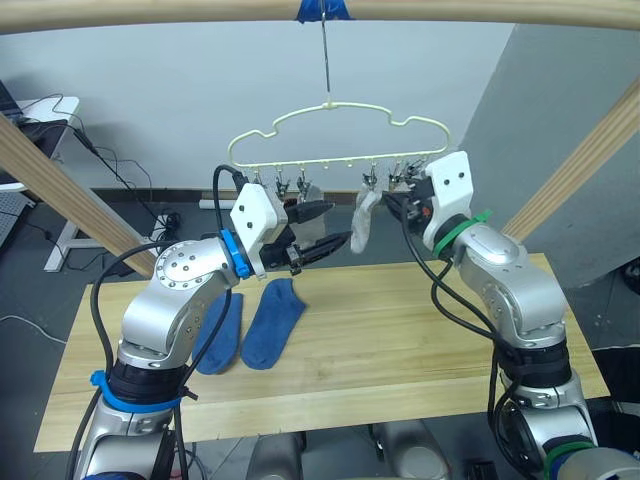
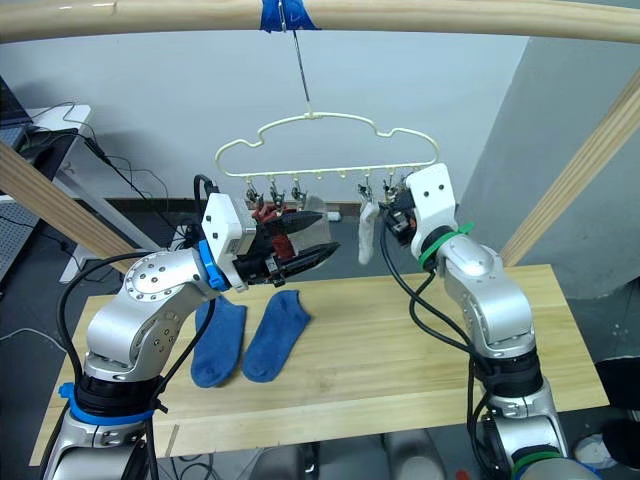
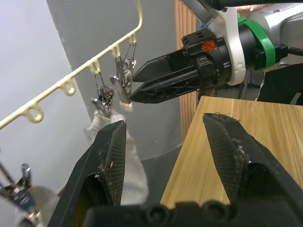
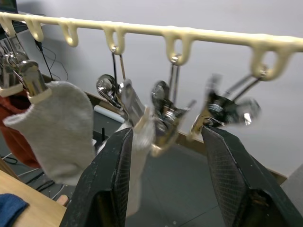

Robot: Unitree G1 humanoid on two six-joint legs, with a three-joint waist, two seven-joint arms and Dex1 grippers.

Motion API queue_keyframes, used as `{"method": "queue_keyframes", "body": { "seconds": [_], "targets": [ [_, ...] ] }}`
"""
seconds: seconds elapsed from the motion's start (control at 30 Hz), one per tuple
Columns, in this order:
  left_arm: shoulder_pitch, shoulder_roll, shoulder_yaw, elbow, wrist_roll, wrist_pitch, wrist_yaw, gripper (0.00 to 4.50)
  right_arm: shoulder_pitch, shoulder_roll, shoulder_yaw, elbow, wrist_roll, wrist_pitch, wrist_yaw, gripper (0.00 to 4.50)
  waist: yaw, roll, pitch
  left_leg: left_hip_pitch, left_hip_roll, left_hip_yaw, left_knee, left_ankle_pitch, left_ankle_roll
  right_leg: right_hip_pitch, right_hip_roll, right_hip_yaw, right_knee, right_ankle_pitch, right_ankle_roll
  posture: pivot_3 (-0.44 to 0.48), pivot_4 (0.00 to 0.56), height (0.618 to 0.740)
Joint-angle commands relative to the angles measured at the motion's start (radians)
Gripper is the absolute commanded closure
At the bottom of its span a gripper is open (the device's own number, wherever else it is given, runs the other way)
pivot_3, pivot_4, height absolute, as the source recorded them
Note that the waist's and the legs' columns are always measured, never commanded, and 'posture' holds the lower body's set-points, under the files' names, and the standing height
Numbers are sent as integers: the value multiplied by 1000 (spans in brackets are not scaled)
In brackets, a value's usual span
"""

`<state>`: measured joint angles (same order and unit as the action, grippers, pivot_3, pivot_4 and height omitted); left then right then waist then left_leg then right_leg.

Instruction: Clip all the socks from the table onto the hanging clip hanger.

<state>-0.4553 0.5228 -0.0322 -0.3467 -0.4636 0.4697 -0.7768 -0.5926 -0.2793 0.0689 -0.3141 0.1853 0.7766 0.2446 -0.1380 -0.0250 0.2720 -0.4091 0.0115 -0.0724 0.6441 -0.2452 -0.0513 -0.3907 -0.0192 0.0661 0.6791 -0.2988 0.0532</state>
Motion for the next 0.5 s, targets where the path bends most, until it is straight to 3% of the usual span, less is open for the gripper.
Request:
{"method": "queue_keyframes", "body": {
  "seconds": [0.03, 0.5],
  "targets": [
    [5, 9, 10, -31, 3, -22, -5, 1668, -10, -17, 15, -21, -32, -39, 3, 2130, 0, 0, 0, 0, 0, 0, 0, 0, 0, 0, 0, 0, 0, 0, 0, -160, 246, 740],
    [17, 4, -4, -16, 24, -49, -14, 1668, -13, 20, 2, 16, -77, -58, -46, 2130, 0, 0, 0, 0, 0, 0, 0, 0, 0, 0, 0, 0, 1, 0, 0, -163, 246, 740]
  ]
}}
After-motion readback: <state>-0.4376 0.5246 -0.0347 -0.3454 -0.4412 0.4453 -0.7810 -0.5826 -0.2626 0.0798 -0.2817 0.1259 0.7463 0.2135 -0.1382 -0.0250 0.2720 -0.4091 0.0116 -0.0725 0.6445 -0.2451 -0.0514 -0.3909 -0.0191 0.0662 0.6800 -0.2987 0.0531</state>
